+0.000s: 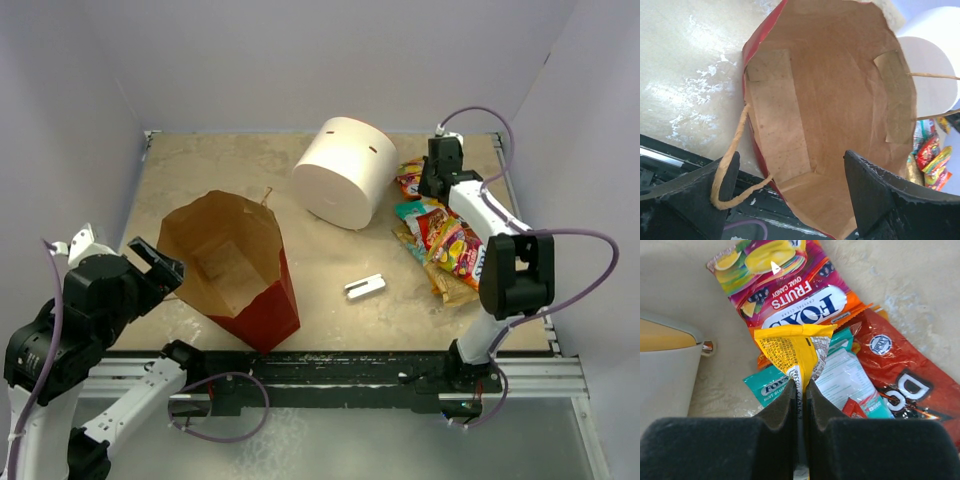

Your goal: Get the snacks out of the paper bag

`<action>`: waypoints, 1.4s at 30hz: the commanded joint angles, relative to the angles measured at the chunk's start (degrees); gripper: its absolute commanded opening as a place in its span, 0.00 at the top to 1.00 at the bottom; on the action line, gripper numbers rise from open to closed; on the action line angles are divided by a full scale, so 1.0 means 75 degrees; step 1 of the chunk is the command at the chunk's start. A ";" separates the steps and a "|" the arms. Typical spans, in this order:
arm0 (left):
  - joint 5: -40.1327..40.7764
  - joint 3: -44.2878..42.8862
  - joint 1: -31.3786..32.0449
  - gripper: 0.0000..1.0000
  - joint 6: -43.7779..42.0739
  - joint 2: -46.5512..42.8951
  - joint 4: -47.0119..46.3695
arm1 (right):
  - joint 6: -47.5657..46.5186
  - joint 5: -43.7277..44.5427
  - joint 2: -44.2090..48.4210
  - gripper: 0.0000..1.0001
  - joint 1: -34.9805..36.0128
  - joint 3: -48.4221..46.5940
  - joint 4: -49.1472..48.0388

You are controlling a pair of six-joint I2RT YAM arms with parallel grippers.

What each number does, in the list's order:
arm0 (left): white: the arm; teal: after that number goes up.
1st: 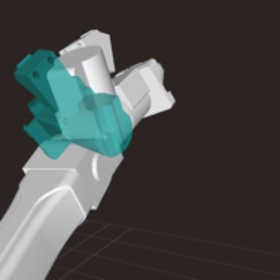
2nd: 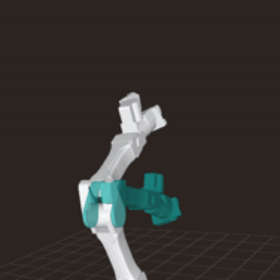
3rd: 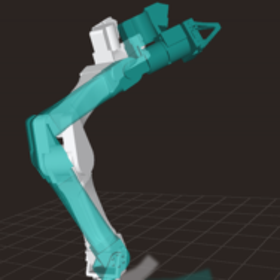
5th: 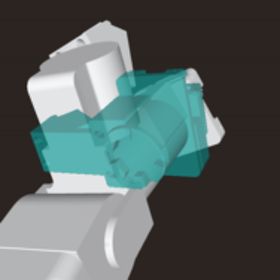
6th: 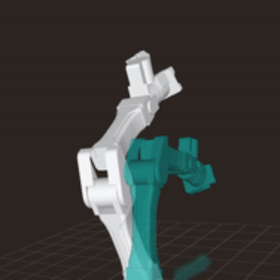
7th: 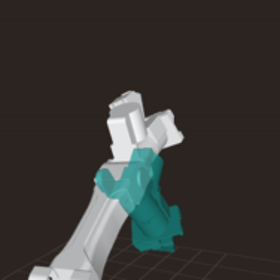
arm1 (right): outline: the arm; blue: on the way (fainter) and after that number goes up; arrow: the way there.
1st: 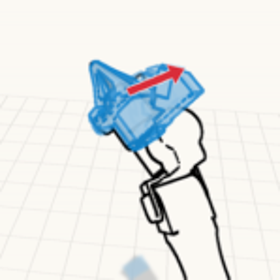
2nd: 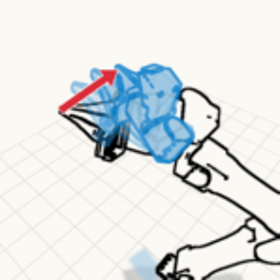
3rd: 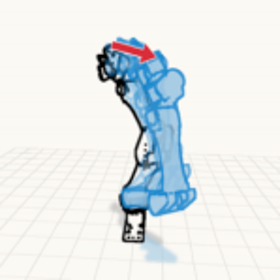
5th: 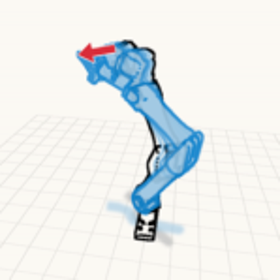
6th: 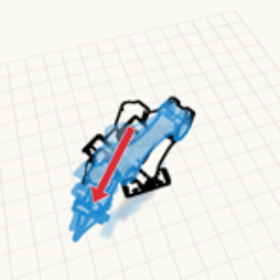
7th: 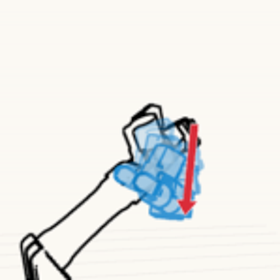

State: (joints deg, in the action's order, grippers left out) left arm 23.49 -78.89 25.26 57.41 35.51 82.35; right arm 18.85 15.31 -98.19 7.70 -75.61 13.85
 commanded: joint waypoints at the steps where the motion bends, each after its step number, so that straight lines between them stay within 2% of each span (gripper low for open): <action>1: -0.0033 -0.0492 0.0022 0.08 -0.0248 0.0110 -0.0269 | -0.0210 -0.0330 -0.0143 0.99 0.0022 -0.0287 -0.0278; 3: -0.0012 -0.0620 0.0019 0.02 -0.0285 0.0164 -0.0198 | -0.0271 -0.0424 -0.0271 0.97 0.0016 -0.0309 -0.0307; 6: -0.0002 -0.0741 0.0020 0.01 -0.0285 0.0219 -0.0112 | -0.0249 -0.0432 -0.0408 0.91 0.0016 -0.0307 -0.0302; 9: 0.0011 -0.0863 0.0019 0.01 -0.0245 0.0246 0.0005 | -0.0284 -0.0411 -0.0492 0.80 0.0016 -0.0312 -0.0275; 14: 0.0472 -0.1143 0.0028 0.01 0.0013 0.0243 0.0526 | -0.0389 -0.0411 -0.0460 0.56 0.0016 -0.0322 -0.0209; 25: 0.0786 -0.1644 0.0054 0.01 0.0014 0.0386 0.0833 | -0.0693 -0.0377 -0.0038 0.25 0.0019 -0.0352 0.0171; 31: 0.1775 -0.2384 0.0071 0.01 -0.0401 0.0562 0.0827 | -0.0746 -0.0221 0.0165 0.02 0.0030 -0.0912 0.0900; 33: 0.2099 -0.2858 0.0134 0.01 -0.0896 0.0711 0.0576 | -0.0533 -0.0197 0.0131 0.01 0.0033 -0.1411 0.1444; 37: 0.2121 -0.3519 0.0215 0.01 -0.2722 0.0981 -0.1049 | -0.0253 -0.0311 0.0092 0.00 0.0037 -0.2685 0.3206; 39: 0.1950 -0.3640 0.0239 0.01 -0.3476 0.1190 -0.1919 | -0.0235 -0.0604 0.0469 0.01 0.0045 -0.2825 0.3392; 42: 0.1461 -0.3820 0.0253 0.01 -0.4381 0.1700 -0.3062 | -0.0250 -0.1807 0.1344 0.01 0.0051 -0.2588 0.3199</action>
State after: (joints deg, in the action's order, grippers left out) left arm 36.88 -105.80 26.72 38.24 42.35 75.35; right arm 15.86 10.50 -97.23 7.86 -94.21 33.15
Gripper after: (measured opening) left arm 0.990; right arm 0.994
